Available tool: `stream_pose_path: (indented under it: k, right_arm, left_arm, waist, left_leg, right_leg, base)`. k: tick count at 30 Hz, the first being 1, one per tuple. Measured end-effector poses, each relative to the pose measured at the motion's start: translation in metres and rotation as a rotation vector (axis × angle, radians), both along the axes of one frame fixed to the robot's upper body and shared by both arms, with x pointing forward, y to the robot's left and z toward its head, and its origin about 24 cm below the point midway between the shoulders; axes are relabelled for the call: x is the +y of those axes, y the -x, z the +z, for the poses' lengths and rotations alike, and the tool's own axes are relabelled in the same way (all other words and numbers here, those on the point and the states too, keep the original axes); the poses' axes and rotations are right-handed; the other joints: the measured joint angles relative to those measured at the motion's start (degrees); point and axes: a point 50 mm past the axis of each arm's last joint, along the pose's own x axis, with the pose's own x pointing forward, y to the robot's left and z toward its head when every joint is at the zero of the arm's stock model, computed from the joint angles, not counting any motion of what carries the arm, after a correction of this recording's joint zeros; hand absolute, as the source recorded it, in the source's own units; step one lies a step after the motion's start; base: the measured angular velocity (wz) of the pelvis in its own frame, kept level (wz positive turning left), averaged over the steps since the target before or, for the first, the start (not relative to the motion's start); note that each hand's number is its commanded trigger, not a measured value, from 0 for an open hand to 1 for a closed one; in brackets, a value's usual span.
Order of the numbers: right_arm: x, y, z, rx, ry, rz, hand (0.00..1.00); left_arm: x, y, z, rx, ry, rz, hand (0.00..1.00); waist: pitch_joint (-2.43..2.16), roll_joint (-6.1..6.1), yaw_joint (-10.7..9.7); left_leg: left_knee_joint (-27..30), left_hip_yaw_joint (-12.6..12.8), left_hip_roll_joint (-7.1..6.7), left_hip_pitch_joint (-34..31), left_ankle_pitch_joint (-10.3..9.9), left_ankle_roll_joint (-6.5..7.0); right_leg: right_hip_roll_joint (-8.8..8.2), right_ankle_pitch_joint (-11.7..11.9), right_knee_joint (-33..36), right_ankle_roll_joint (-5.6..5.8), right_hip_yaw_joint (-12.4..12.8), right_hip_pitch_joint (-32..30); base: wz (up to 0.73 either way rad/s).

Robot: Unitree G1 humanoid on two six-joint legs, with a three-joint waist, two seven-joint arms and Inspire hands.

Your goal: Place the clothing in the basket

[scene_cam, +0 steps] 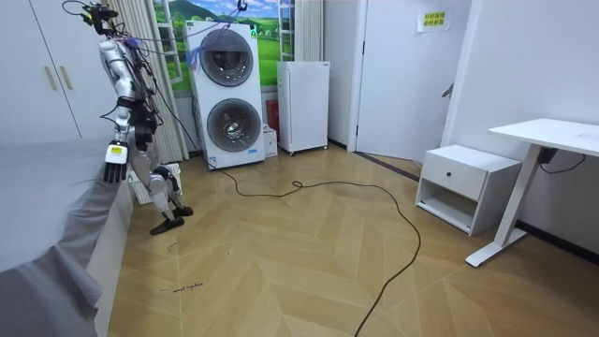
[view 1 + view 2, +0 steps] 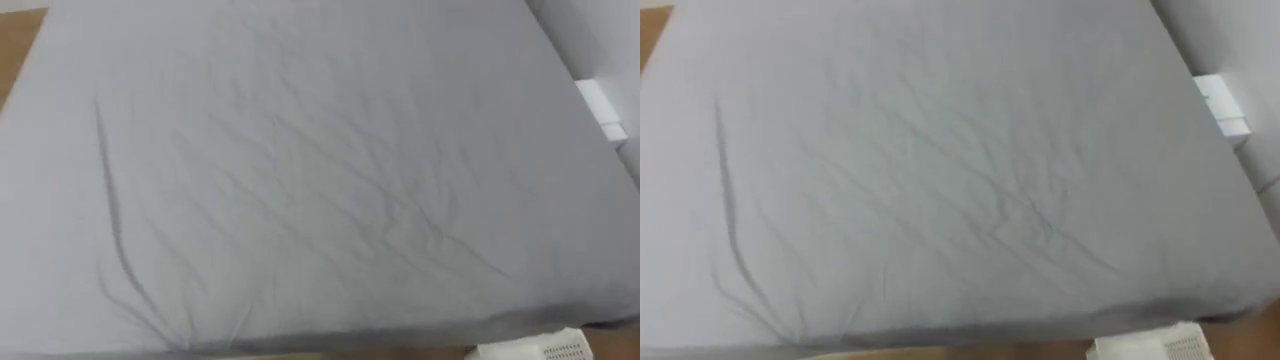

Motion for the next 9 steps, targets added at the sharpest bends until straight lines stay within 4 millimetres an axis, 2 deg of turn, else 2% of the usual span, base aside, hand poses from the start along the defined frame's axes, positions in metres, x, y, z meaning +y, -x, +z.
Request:
stream_pose_path:
  k: [2,5,7,8,9]
  right_arm:
    - [0.010,0.007,-0.006,0.017,-0.051,0.014,0.00]
    - [0.016,0.009,-0.010,0.025,-0.088,0.047,0.00]
    - [0.025,0.010,-0.013,0.035,-0.110,0.088,0.00]
    - [0.032,0.011,-0.015,0.045,-0.133,0.118,0.00]
    - [0.038,0.012,-0.018,0.050,-0.160,0.145,0.00]
  left_arm:
    - [-0.002,0.001,-0.001,0.002,0.004,0.002,0.00]
    - [-0.007,0.002,-0.003,-0.001,0.024,0.037,0.00]
    - [-0.006,0.005,-0.003,0.008,0.012,0.028,0.00]
    - [-0.005,0.009,-0.003,0.021,0.006,0.024,0.00]
    - [-0.005,0.012,-0.004,0.028,0.007,0.021,0.00]
  waist:
    - [0.08,-0.64,-0.1]
    - [0.00,-0.66,0.6]
    - [0.13,-0.86,0.6]
    - [0.34,-1.59,0.6]
    - [0.25,-1.30,0.6]
  left_leg:
    - [0.0,0.0,-0.12,0.6,0.0,-0.01]
    - [0.0,0.0,-0.17,0.8,0.0,-0.01]
    - [-0.2,0.0,-0.15,1.7,-0.2,-0.20]
    - [-0.1,0.0,-0.03,2.3,-0.6,-0.50]
    - [0.0,0.0,0.19,2.8,-1.4,-0.67]
  right_leg:
    - [0.00,-0.1,-0.1,0.02,-0.6,0.8]
    - [-0.06,-0.1,0.0,0.07,-0.9,1.1]
    - [-0.01,-0.2,-0.1,0.12,-0.7,1.9]
    - [0.12,-0.3,-0.1,0.18,-0.6,2.3]
    - [0.30,-0.6,-0.3,0.27,-0.5,2.6]
  base:
    - [0.20]
    - [0.07]
    - [-0.03]
    - [-0.06]
    - [-0.05]
